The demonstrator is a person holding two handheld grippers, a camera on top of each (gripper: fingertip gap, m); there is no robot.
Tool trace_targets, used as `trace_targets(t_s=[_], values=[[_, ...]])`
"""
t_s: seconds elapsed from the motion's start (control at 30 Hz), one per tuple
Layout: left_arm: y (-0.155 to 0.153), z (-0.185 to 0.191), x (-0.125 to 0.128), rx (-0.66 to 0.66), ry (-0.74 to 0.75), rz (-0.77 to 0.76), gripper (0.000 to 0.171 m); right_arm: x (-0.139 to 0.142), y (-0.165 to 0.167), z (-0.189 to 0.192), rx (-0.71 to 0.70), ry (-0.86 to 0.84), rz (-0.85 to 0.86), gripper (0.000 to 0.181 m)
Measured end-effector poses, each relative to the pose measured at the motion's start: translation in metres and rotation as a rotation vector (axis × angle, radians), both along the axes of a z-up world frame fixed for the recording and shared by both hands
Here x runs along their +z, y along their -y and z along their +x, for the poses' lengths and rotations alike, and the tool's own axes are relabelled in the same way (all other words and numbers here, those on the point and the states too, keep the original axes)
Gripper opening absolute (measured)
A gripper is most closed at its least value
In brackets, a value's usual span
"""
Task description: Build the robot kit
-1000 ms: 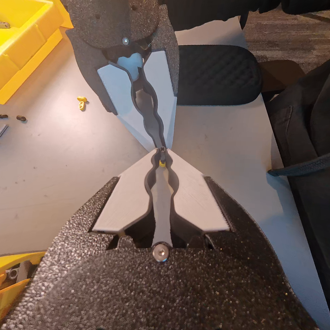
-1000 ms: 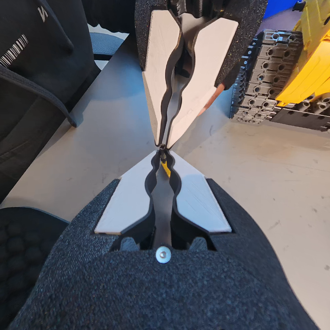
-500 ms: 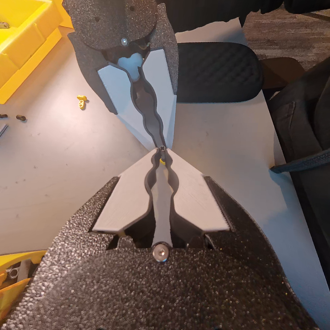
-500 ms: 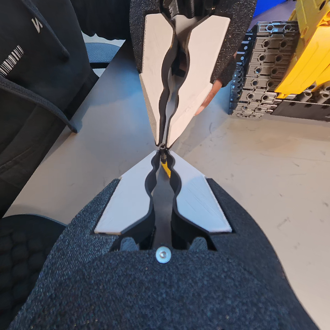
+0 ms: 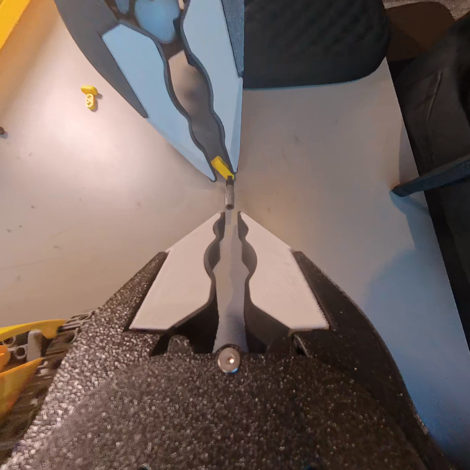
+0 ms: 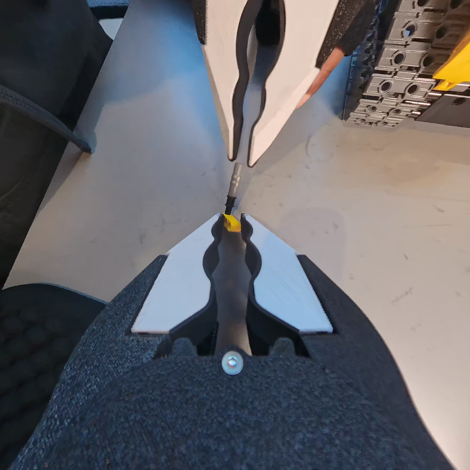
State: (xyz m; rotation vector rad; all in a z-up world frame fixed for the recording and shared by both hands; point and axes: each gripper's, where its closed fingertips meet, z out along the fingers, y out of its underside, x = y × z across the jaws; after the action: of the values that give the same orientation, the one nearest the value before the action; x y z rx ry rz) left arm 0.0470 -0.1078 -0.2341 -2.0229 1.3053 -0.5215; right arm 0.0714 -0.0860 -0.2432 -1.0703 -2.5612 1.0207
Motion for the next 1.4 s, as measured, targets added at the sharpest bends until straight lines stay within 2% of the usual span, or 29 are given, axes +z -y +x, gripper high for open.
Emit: trace_targets(t_s=[0.1, 0.2, 0.37, 0.47, 0.67, 0.8, 0.97, 1.4], values=[[0.004, 0.002, -0.005, -0.009, -0.009, -0.027, 0.02, 0.0, -0.001, 0.002, 0.011, 0.012, 0.06, 0.012], [0.0, 0.006, -0.003, 0.008, 0.006, -0.014, 0.023, -0.001, 0.0, 0.003, 0.026, 0.018, 0.156, 0.012], [0.001, 0.015, -0.002, 0.002, 0.014, -0.011, 0.019, -0.002, -0.002, 0.003, 0.007, 0.049, 0.341, 0.008], [0.001, 0.014, -0.009, 0.009, -0.034, -0.011, 0.014, -0.003, -0.001, 0.001, -0.013, 0.052, 0.387, 0.008], [-0.002, 0.01, -0.014, 0.028, -0.071, 0.0, 0.008, -0.003, -0.001, -0.001, -0.072, 0.042, 0.31, 0.008], [-0.005, 0.004, -0.016, 0.05, -0.094, 0.005, 0.006, -0.006, -0.002, 0.001, -0.096, 0.022, 0.236, 0.017], [-0.007, 0.002, -0.017, 0.063, -0.09, -0.005, 0.01, -0.006, -0.004, 0.003, -0.135, 0.001, 0.14, 0.016], [-0.006, 0.003, -0.017, 0.078, -0.06, -0.063, 0.006, -0.006, 0.003, 0.0, -0.147, -0.032, 0.111, 0.01]])
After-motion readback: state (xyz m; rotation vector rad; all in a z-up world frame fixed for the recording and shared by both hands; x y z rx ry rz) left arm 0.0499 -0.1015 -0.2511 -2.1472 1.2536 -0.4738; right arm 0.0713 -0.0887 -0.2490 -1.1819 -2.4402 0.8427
